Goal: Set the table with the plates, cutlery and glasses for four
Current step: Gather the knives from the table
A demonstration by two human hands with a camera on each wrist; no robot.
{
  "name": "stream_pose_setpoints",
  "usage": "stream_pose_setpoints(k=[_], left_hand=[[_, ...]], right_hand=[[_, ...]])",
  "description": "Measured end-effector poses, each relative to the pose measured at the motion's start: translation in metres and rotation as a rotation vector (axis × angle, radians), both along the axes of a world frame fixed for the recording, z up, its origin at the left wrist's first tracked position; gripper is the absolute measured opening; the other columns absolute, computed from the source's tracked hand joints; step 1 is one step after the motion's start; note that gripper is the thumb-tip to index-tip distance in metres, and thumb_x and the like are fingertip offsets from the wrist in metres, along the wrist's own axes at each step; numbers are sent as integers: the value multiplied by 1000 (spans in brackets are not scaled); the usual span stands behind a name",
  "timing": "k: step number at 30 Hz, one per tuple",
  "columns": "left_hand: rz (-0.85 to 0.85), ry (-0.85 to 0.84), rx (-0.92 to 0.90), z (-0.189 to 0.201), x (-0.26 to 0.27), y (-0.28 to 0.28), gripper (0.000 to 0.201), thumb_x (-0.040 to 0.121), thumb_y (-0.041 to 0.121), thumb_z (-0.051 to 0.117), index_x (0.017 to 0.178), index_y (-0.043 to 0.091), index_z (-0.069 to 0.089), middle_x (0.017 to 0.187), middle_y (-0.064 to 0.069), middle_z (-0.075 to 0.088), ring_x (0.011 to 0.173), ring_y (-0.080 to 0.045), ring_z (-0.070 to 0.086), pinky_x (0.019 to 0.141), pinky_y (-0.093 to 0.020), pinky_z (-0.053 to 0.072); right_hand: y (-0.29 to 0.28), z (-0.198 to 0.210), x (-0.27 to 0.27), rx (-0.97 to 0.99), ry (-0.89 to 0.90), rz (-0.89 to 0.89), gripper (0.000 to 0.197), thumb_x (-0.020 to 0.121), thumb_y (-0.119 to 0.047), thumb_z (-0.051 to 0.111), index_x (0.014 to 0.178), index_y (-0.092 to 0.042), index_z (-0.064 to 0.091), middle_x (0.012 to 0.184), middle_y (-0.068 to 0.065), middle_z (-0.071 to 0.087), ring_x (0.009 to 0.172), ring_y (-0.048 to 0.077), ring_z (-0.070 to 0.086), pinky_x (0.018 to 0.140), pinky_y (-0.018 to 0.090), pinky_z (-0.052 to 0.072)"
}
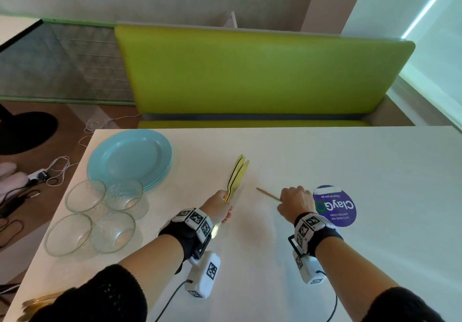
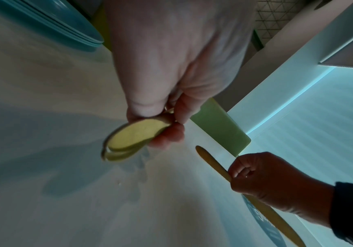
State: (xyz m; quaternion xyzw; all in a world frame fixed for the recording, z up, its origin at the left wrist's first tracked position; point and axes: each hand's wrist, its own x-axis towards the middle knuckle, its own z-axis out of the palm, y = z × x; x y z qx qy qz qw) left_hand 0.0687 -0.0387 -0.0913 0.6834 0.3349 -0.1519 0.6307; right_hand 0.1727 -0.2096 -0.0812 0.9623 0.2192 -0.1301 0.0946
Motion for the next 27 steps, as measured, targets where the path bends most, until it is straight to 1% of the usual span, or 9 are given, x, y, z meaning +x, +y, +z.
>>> stream_pose_setpoints(k=[3, 5, 7, 10, 12, 14, 18, 22, 27], left_hand=[[-50, 0, 46, 9, -5, 2, 44, 95, -1, 29, 138, 6, 35, 77, -4, 47, 59, -13, 42, 46, -18, 37], [-94, -10, 111, 14, -11, 2, 37, 95, 2, 28, 129, 7, 43, 80, -4, 49, 60, -12, 43, 46, -17, 38], [-142, -21, 159, 18, -20, 3, 29, 94, 4, 27, 113, 10, 48, 77, -1, 50, 59, -13, 46, 51, -20, 38], [-239, 0, 169, 26, -43, 2, 27, 93, 5, 29, 113, 10, 46, 79, -1, 50, 62, -13, 49, 56, -21, 41], [-334, 9, 175, 31, -63, 3, 35, 93, 5, 33, 126, 8, 43, 86, -3, 53, 68, -13, 53, 60, -20, 44], [-423, 8, 189, 35, -86, 6, 43, 87, 2, 39, 129, 9, 43, 90, -6, 57, 75, -17, 56, 67, -23, 47], [-575, -15, 197, 50, -138, 14, 25, 81, -1, 45, 101, 13, 52, 76, -3, 55, 67, -13, 52, 63, -19, 46], [-731, -13, 238, 45, -189, 19, 24, 75, 3, 59, 95, 14, 56, 87, -8, 61, 85, -22, 57, 83, -31, 47], [-814, -36, 194, 29, -248, 24, 21, 77, -3, 56, 68, 14, 49, 65, -3, 51, 63, -16, 51, 69, -28, 45]], right_hand=[[6, 14, -18, 25, -76, 210, 20, 79, -23, 61, 98, -20, 69, 102, 0, 68, 107, 22, 53, 90, 34, 39], [13, 29, -35, 19, -167, 372, 20, 45, -29, 85, 60, -26, 72, 62, -6, 66, 72, 17, 62, 63, 31, 48], [16, 33, -50, -22, -206, 487, 30, 23, -26, 89, 40, -25, 64, 40, -9, 54, 51, 14, 57, 47, 25, 43], [27, 41, -88, -66, -288, 666, 22, 38, -25, 88, 44, -26, 66, 43, -10, 53, 54, 13, 55, 50, 26, 43], [36, 55, -119, -108, -242, 711, 4, 66, -25, 78, 66, -26, 74, 62, -10, 64, 73, 16, 58, 63, 29, 44], [44, 62, -148, -126, -200, 691, 12, 83, -21, 63, 85, -24, 74, 81, -7, 68, 89, 18, 57, 75, 31, 43], [59, 65, -204, -91, -247, 651, 11, 56, -28, 81, 54, -28, 70, 55, -15, 63, 66, 10, 62, 58, 23, 46], [72, 62, -266, -48, -238, 652, 20, 47, -23, 85, 48, -24, 66, 47, -13, 60, 56, 12, 58, 54, 23, 46], [85, 59, -333, -66, -136, 586, 4, 72, -18, 73, 69, -20, 71, 66, -7, 69, 73, 16, 60, 68, 29, 46]])
